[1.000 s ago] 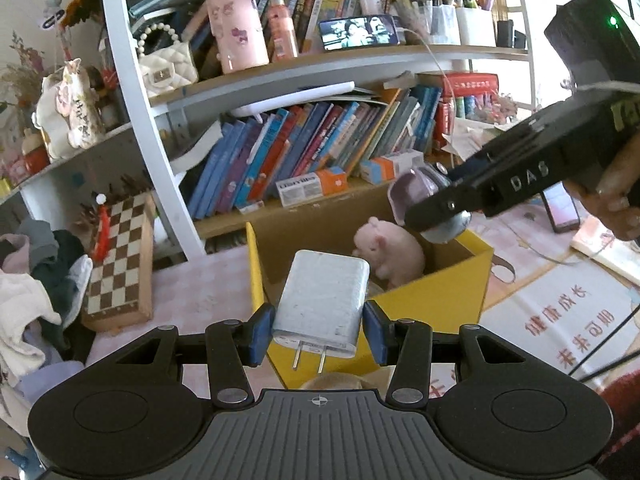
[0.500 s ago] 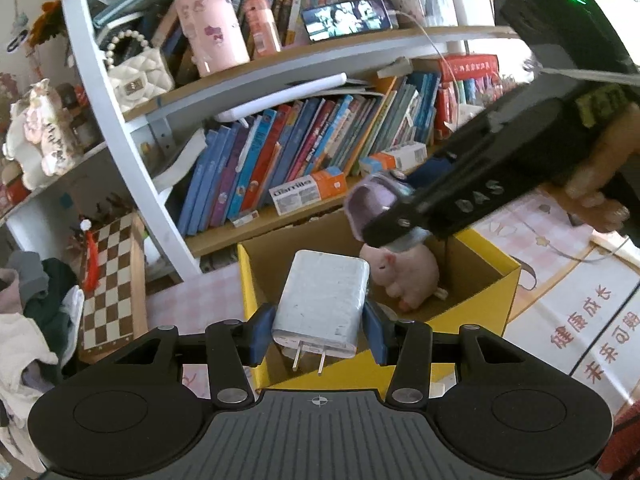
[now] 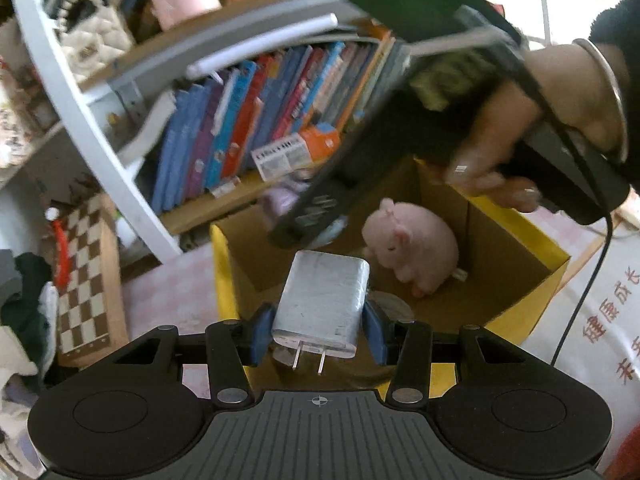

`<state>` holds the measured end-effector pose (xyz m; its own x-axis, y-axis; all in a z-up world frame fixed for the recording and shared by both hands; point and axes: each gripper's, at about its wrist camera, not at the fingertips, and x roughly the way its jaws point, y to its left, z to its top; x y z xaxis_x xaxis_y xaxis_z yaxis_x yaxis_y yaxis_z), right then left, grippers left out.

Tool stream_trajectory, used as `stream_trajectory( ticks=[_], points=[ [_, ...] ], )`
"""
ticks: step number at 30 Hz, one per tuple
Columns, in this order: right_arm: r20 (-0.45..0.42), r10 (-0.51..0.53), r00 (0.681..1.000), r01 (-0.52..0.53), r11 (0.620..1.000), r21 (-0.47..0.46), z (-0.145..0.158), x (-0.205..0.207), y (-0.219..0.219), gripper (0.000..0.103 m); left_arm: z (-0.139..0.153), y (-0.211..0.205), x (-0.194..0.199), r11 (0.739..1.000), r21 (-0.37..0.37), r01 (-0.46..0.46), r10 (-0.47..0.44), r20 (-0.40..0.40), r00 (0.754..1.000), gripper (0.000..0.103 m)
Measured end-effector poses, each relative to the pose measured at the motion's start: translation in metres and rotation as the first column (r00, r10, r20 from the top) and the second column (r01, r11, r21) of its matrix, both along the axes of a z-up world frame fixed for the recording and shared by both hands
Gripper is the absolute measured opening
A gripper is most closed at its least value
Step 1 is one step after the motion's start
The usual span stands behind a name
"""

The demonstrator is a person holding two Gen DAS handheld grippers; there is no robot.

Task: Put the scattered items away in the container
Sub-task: 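Carry the toy car and charger up over the yellow box with both tools, then lower the car and charger into the yellow box and open both tools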

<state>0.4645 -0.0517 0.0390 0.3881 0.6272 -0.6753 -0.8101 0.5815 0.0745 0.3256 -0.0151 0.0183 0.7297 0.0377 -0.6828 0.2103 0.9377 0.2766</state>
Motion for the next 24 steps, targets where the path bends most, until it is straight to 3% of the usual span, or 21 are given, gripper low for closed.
stream_trajectory(
  ticks=[6,15,24],
  points=[
    [-0.056,0.046,0.997,-0.05,0.995,-0.087,-0.024,0.014,0.033,0.045,-0.022,-0.005,0.024,1.0,0.001,0.014,-0.013,-0.085,0.996,0.046],
    [-0.118,0.024,0.993,-0.048,0.977,-0.207,-0.064,0.028,0.052,0.045,-0.024,-0.001,0.025,0.998,-0.058,0.009,-0.016,-0.11,0.994,0.046],
    [-0.168,-0.037,0.985,0.002,0.978,-0.207,-0.08,0.034,0.05,0.045,-0.025,0.003,0.026,0.994,-0.107,-0.012,-0.003,-0.137,0.991,0.047]
  ],
)
